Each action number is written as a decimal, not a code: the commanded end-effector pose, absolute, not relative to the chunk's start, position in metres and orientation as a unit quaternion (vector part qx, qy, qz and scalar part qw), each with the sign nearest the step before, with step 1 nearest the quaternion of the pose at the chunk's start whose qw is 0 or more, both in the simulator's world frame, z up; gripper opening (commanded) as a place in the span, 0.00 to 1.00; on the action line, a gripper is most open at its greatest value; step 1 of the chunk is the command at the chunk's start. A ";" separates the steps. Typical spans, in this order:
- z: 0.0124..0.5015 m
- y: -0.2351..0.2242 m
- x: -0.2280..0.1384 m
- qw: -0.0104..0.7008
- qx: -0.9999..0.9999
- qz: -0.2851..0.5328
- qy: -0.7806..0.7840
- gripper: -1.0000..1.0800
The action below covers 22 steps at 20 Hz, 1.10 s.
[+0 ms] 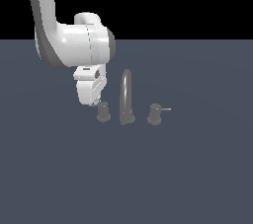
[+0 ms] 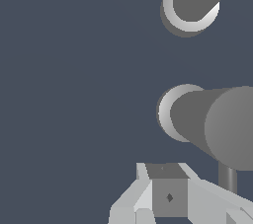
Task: Turn on the faucet by rotating a designated handle.
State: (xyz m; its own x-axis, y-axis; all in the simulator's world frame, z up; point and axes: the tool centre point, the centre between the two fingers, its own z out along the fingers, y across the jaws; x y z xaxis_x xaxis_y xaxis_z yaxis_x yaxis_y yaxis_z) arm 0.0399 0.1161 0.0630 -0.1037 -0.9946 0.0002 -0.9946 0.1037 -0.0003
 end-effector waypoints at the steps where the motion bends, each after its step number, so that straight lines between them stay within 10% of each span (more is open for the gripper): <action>1: 0.063 0.122 0.032 0.000 -0.670 0.000 0.742 0.00; 22: 0.063 0.128 -0.021 0.000 -0.670 0.000 0.742 0.00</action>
State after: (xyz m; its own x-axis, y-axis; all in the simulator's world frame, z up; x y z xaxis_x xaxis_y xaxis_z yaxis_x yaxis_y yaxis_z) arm -0.0111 0.1329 0.0628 -0.0999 -0.9949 -0.0103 -0.9949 0.1000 -0.0143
